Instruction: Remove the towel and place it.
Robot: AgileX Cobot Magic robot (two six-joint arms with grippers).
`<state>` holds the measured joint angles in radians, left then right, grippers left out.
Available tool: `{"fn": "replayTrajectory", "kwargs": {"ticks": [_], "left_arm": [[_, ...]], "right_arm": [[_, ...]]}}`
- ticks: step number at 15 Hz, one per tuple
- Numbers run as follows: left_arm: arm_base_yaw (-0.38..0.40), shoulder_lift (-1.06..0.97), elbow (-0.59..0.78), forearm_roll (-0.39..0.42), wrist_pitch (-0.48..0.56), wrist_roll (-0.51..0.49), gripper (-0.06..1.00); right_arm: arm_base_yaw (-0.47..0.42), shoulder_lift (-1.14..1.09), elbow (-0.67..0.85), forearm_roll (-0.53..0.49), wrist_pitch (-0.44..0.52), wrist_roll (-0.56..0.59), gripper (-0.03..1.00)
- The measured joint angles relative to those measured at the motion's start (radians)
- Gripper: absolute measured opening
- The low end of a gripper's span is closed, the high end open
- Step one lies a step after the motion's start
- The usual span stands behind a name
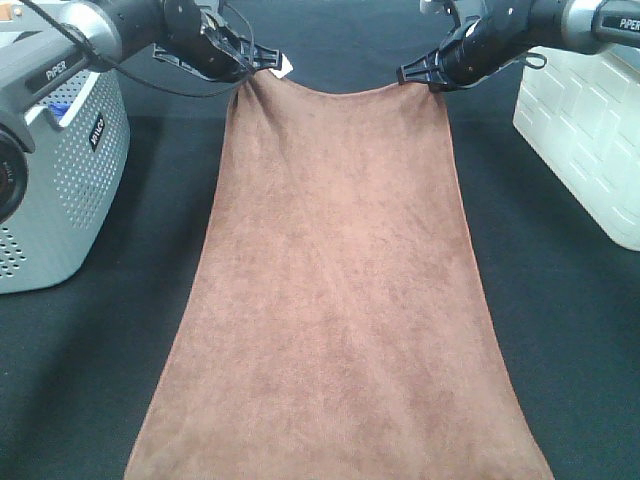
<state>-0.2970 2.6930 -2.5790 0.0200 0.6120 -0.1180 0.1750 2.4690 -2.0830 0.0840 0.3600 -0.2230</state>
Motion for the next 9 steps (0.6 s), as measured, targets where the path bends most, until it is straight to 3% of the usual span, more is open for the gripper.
{"fn": "replayTrajectory", "kwargs": {"ticks": [9], "left_arm": [[0.000, 0.057, 0.000, 0.002, -0.085, 0.002, 0.01]], "right_arm": [[0.000, 0.061, -0.039, 0.003, -0.093, 0.000, 0.01]]}}
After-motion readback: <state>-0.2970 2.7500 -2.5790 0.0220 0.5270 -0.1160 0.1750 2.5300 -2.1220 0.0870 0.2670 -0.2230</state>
